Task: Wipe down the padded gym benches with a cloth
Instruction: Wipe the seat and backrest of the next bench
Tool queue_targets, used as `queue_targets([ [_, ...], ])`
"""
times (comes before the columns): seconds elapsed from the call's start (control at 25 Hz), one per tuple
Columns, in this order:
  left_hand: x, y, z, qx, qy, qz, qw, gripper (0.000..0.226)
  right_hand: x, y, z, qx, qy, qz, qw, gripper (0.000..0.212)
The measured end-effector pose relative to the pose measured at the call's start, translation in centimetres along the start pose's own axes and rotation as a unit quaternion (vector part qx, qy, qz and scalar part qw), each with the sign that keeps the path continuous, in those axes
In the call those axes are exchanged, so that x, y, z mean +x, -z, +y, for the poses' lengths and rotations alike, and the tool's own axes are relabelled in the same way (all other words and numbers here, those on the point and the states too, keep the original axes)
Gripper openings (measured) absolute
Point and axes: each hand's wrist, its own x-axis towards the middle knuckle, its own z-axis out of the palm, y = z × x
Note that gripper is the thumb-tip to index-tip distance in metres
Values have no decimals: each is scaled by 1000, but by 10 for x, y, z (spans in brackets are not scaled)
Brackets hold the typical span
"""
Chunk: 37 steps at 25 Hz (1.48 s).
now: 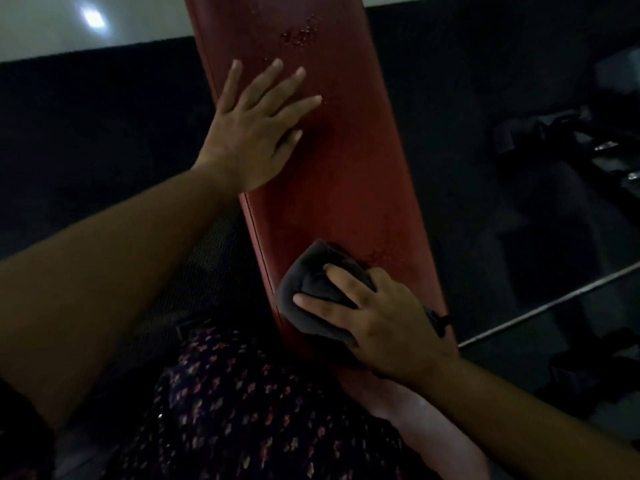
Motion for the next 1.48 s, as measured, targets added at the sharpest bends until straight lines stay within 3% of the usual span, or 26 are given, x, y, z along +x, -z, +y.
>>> queue_targets([
  [0.12, -8, -13, 2, -28, 44, 18, 998, 52, -20, 3, 30, -57, -18, 51, 997, 58],
  [0.32, -6, -11, 1, -45, 53, 44, 997, 48, -54, 29, 118, -114, -160, 47, 979, 84],
  [0.44, -7, -12, 1, -44, 52, 41, 997, 44, -34, 27, 130, -63, -175, 58, 981, 93],
  [0.52, -5, -12, 1, -37, 51, 42, 997, 43, -7, 24, 108, -43, -134, 72, 987, 89],
  [0.64, -4, -12, 4, -33, 47, 47, 997, 43, 30, 23, 48, -47, -3, 85, 995, 71],
  [0.8, -5, -11, 3, -41, 52, 49, 997, 42, 73, 25, -10, -72, 142, 34, 987, 51],
  [1.0, -2, -14, 0, -30, 63, 69, 995, 43, 80, 51, 36, -47, 25, -24, 998, 56],
  [1.12, -5, -17, -3, -28, 65, 83, 994, 41, 55, 70, 90, -63, -49, -112, 990, 66],
  [1.24, -4, -17, -1, -38, 74, 90, 992, 39, 41, 84, 137, -65, -160, -151, 973, 70],
  [1.36, -7, -17, -4, -26, 72, 108, 991, 38, 50, 83, 137, -45, -214, -101, 970, 66],
  [1.48, -7, -17, -3, 0, 104, 105, 989, 41, 76, 70, 77, -41, -138, -12, 990, 60],
])
